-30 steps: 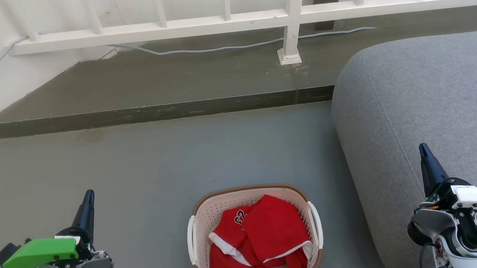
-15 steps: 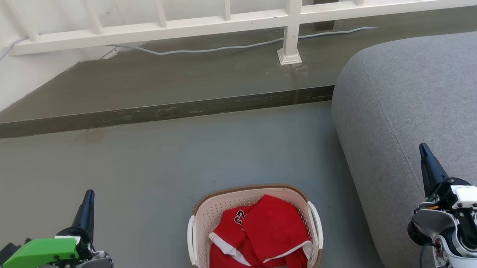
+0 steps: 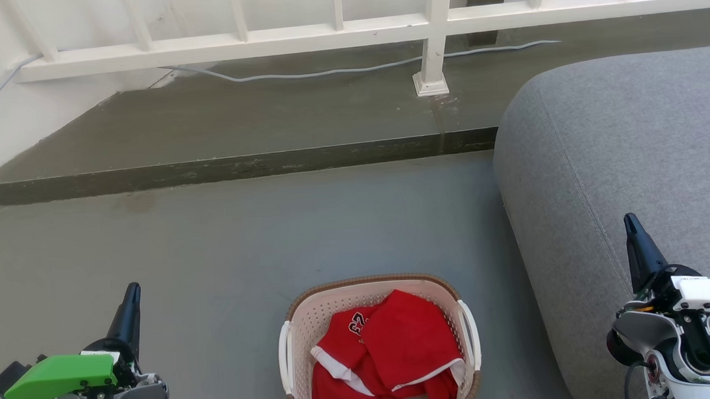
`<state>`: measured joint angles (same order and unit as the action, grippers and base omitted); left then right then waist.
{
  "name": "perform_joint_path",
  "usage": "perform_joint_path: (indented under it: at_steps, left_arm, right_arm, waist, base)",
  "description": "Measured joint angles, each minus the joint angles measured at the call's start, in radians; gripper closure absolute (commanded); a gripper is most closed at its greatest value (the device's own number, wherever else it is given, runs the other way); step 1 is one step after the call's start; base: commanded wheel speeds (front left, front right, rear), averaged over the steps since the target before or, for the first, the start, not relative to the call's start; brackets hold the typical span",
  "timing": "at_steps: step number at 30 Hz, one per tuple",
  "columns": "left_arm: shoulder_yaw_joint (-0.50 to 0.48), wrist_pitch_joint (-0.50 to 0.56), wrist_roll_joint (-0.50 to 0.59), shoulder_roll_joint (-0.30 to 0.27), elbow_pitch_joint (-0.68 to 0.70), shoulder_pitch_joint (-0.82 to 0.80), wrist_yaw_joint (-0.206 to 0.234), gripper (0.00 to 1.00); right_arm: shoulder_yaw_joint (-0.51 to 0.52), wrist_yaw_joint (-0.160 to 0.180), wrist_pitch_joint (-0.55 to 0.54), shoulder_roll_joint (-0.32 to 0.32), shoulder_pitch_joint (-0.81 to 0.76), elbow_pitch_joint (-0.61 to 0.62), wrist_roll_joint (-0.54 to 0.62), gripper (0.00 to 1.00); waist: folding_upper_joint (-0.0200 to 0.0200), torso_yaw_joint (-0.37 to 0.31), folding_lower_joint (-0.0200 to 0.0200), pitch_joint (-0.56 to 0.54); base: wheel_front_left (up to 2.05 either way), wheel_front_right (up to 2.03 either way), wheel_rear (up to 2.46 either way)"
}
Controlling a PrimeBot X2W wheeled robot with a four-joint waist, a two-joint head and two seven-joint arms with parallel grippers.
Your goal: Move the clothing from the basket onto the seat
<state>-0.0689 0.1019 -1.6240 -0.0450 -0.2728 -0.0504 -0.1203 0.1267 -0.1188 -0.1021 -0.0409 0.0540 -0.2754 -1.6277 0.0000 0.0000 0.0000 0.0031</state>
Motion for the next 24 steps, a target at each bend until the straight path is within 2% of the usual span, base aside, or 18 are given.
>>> perform_joint_path:
  at_steps: [24]
  left_arm:
    - [0.000,0.000,0.001,0.000,0.000,0.000,0.000,1.00]
  right_arm:
    - [0.000,0.000,0.000,0.000,0.000,0.000,0.001,1.00]
  waist:
    - [0.0000,0.000,0.0000,0.000]
  base:
    - [0.00,0.00,0.00]
